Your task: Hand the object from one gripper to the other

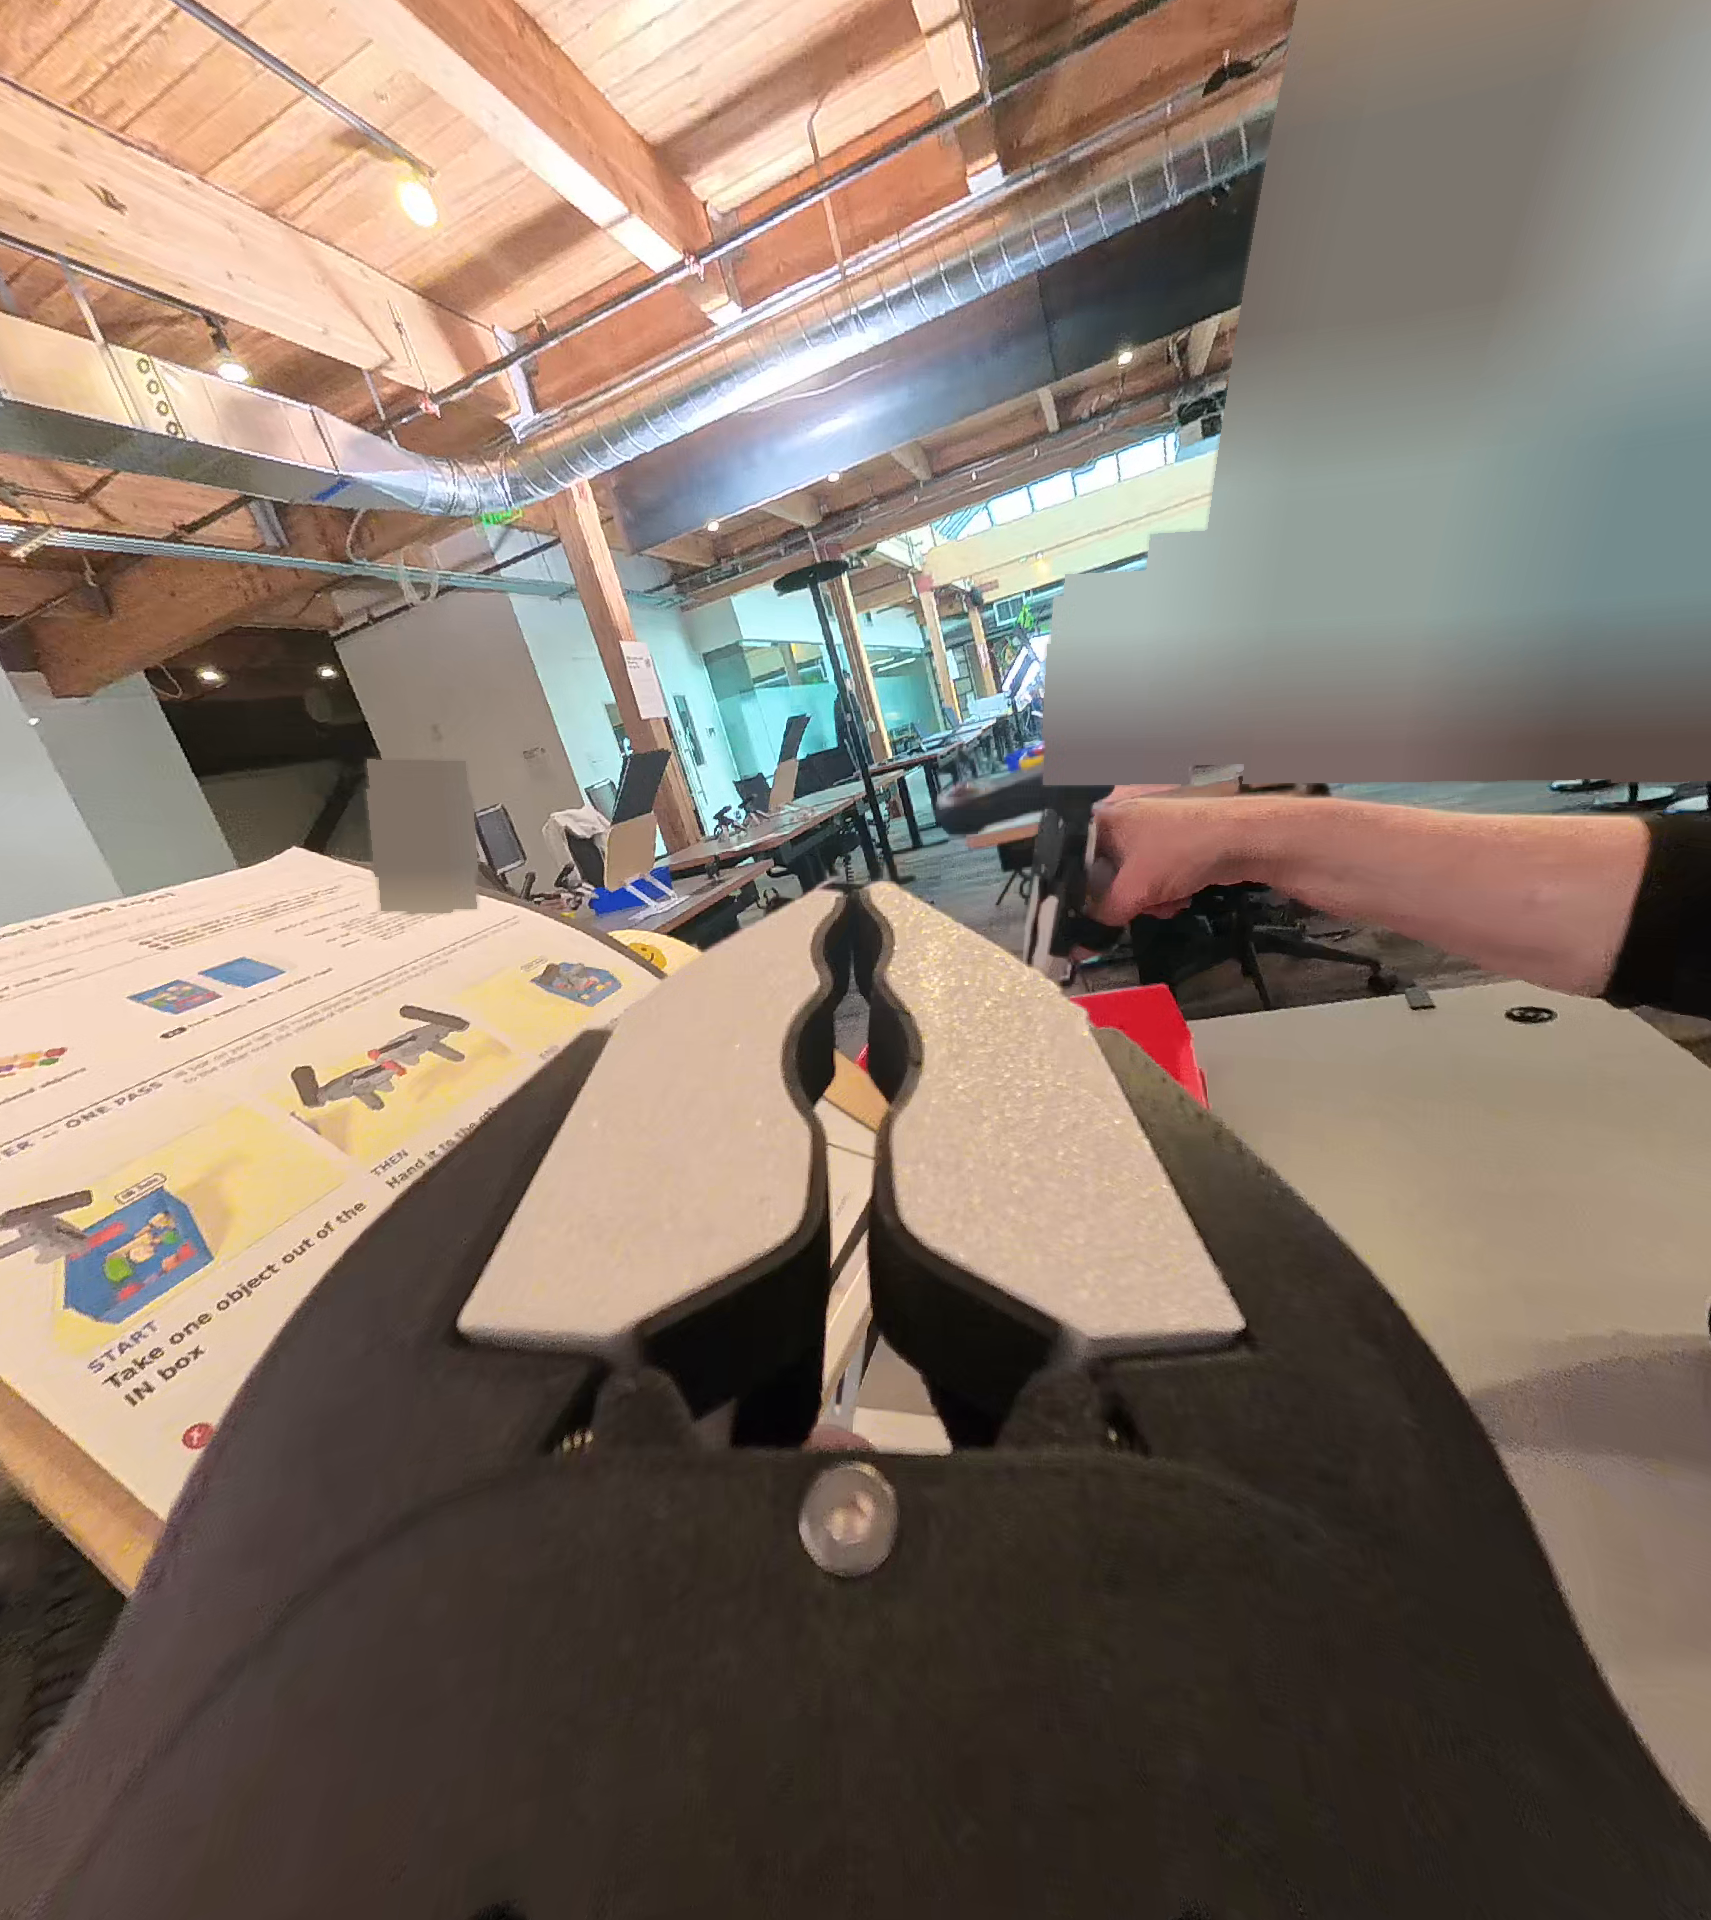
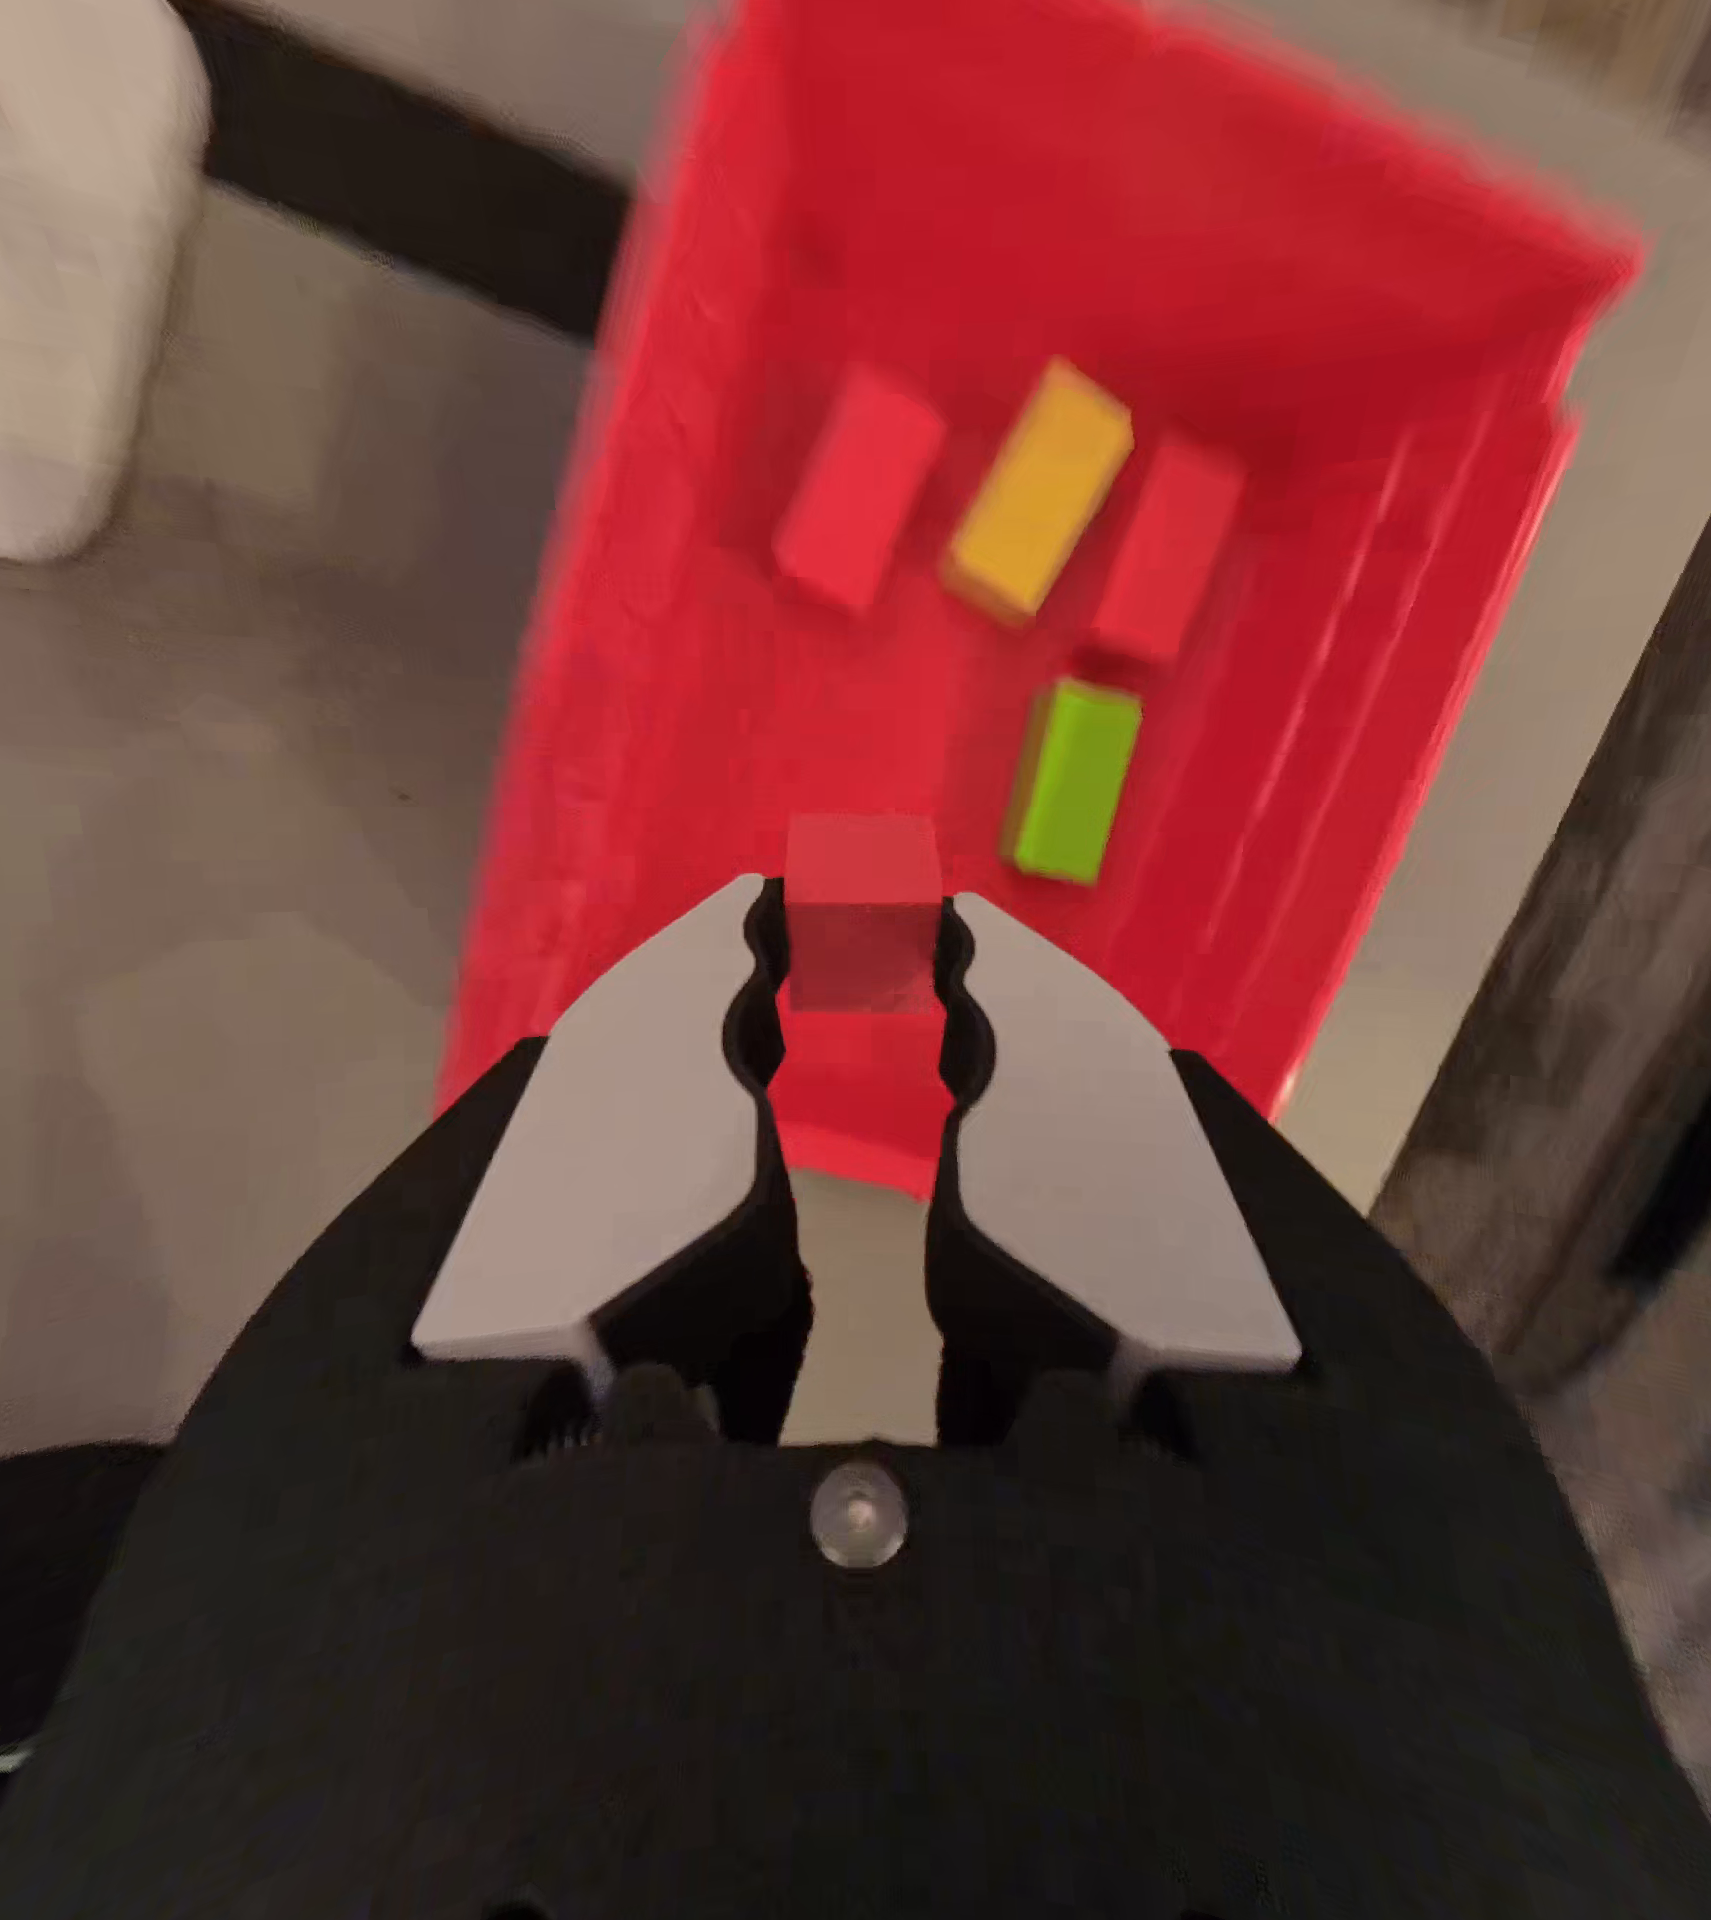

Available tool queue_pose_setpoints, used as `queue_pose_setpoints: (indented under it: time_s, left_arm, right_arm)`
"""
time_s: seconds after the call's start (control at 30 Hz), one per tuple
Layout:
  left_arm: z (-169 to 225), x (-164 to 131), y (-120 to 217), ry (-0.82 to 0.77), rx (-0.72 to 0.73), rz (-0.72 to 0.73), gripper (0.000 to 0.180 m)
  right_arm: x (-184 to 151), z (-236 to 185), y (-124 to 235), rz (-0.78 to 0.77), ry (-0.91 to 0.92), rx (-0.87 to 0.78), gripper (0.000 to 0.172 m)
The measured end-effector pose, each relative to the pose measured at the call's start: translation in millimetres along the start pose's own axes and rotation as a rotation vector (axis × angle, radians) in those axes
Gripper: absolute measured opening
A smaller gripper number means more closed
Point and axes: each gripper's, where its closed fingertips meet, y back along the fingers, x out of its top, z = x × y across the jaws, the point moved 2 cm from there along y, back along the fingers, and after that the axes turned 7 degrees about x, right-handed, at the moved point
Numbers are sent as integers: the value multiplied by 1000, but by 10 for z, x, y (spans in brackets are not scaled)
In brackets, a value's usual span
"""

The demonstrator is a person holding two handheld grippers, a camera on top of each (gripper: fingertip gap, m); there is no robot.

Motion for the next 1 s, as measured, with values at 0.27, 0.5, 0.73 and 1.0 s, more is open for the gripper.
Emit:
queue_pose_setpoints:
  time_s: [0.27,0.5,0.73,1.0]
  left_arm:
    - [-46,-88,0,-28,8,-52,0]
    - [-123,-146,20,-25,25,-79,0]
    - [-164,-229,14,-32,32,-130,1]
    - [-718,-461,398,-73,236,-402,28]
  right_arm:
    - [-563,520,-801,-325,-126,-27,25]
    - [-666,692,-1130,-392,-154,-31,25]
    - [-653,713,-1156,-406,-148,-25,32]
    - [-492,629,-767,-299,-103,-92,51]
